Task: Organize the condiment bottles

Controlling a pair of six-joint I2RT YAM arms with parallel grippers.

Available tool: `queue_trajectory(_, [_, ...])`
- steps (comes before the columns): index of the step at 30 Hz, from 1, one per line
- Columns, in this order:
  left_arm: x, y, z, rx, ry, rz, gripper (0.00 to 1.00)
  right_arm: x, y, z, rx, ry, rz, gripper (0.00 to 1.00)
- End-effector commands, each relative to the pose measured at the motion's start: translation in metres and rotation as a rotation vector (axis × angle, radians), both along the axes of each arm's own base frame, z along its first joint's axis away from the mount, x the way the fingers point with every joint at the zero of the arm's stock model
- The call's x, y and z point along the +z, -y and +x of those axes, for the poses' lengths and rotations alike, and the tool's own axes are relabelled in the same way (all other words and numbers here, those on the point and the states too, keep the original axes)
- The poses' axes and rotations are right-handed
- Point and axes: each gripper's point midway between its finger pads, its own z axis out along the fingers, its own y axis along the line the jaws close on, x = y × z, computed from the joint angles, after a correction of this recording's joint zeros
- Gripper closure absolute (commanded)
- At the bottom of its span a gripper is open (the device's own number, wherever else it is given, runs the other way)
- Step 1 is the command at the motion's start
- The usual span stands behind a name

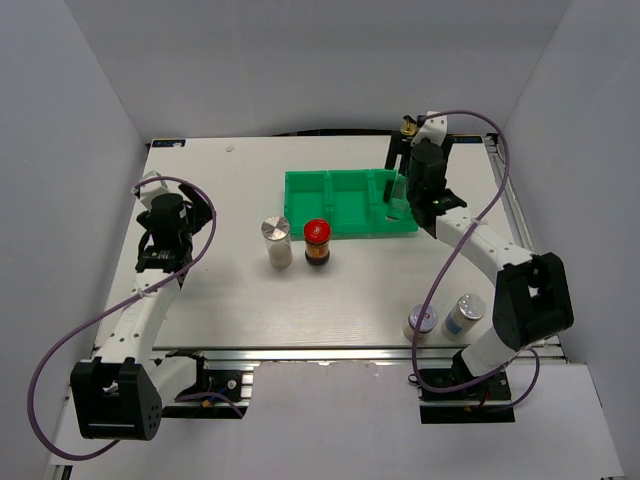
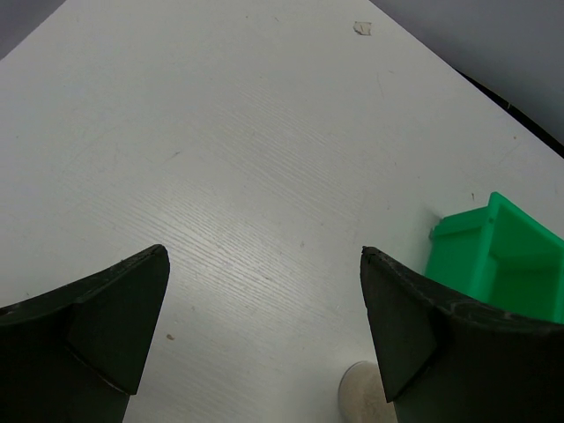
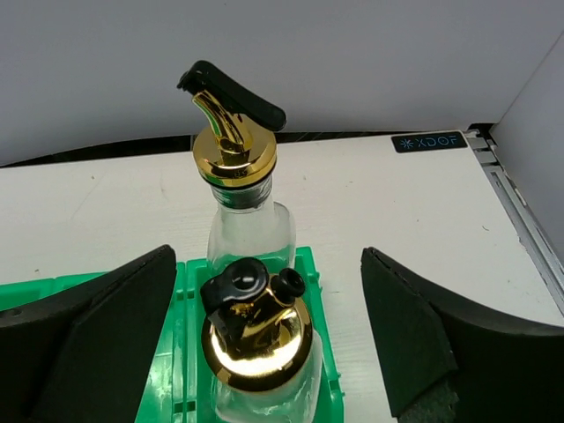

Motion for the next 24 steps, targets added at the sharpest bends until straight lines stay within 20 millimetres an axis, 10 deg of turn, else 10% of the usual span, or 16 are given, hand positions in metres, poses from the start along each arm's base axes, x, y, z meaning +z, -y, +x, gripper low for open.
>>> queue_trajectory(1, [0.021, 0.001, 0.003, -0.003, 0.037, -0.01, 0.02, 0.048, 0.007, -0.011, -0.005, 0.048, 0.042, 0.11])
queue_trajectory(8, [0.049, 0.015, 0.014, -0.064, 0.078, -0.05, 0.02, 0.053, 0.024, -0.042, -0.047, -0.063, 0.023, 0.11])
queue_trajectory(16, [0.083, 0.078, 0.025, -0.202, 0.082, 0.015, 0.02, 0.038, 0.041, -0.108, -0.015, -0.151, 0.084, 0.11])
queue_trajectory(24, [0.048, 0.165, 0.009, -0.428, -0.034, 0.013, 0.02, -0.006, 0.035, -0.168, 0.094, -0.255, 0.195, 0.11])
